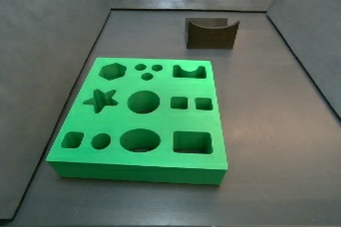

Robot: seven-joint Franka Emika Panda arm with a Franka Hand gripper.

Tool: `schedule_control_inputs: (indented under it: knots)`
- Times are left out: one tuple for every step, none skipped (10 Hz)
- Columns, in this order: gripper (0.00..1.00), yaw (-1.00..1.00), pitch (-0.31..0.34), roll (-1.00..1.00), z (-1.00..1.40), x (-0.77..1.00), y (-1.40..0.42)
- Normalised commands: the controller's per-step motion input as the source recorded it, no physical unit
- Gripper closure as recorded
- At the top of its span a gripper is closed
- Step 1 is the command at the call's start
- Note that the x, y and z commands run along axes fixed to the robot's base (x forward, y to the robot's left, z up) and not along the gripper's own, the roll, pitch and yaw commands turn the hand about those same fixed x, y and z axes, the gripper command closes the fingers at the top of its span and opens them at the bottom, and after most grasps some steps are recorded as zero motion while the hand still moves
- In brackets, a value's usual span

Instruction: Insert the star object.

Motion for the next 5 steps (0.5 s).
schedule_control_inputs:
  knots:
    - [1.00, -0.71, -0.017, -0.08, -1.00, -0.47, 0.10]
    - [1.00, -0.67, -0.030, -0.07, -1.00, -0.51, 0.06]
    - [1.00, -0.62, -0.026, -0.08, -1.00, -0.56, 0.02]
    - [1.00, -0.59, -0.021, -0.08, -1.00, -0.59, 0.00]
    - [1.00, -0.49, -0.030, -0.15, -0.86, -0.47, -0.23]
